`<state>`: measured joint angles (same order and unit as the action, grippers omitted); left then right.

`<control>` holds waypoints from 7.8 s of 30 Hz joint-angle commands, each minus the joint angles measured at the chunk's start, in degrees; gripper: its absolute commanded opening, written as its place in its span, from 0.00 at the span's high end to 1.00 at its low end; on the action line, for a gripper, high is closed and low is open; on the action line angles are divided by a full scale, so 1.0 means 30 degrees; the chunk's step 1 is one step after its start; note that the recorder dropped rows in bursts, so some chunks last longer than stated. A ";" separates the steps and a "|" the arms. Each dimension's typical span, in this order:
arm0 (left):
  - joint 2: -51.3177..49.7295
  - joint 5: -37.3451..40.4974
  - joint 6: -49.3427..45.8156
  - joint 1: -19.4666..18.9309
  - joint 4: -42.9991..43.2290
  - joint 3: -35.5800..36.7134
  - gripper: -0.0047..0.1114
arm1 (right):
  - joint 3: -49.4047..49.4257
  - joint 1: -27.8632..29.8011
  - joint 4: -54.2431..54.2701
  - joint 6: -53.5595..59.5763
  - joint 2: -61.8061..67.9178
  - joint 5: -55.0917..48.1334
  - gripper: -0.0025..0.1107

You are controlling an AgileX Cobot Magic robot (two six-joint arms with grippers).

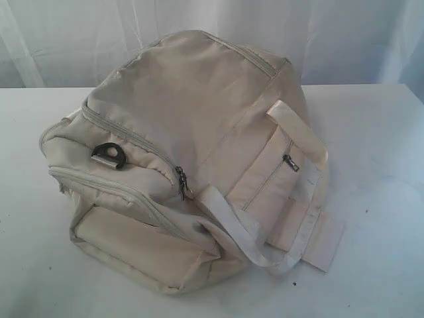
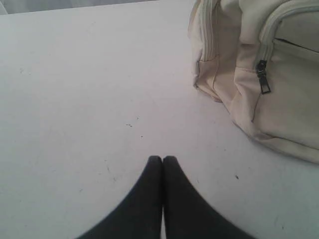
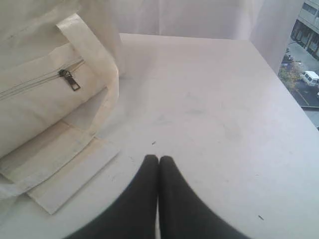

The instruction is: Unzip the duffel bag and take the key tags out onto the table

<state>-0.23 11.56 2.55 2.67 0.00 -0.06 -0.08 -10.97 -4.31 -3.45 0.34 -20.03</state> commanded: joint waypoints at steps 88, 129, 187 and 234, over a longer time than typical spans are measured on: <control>-2.4402 1.5707 -0.8428 1.0274 -0.4258 -2.5320 0.96 | 0.0028 0.0019 -0.0112 0.0392 -0.0113 0.0029 0.98; -2.1016 1.3339 -1.0915 1.0274 -0.4198 -2.2177 0.96 | -1.7125 -0.3030 1.3143 1.0789 1.9945 -0.9025 0.98; -2.1016 1.3998 -1.0915 1.0274 -0.3811 -2.2177 0.96 | -2.0390 -0.9302 1.3190 1.6471 2.8414 -0.3626 0.98; -3.3836 1.6341 -1.2483 1.0235 -0.6159 -3.4490 0.44 | -2.0160 -0.9302 0.8400 0.6544 2.6046 -0.6439 0.98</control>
<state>-101.82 59.28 -34.83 33.40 -16.99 -102.95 -60.34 -38.83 21.45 19.91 79.04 -41.66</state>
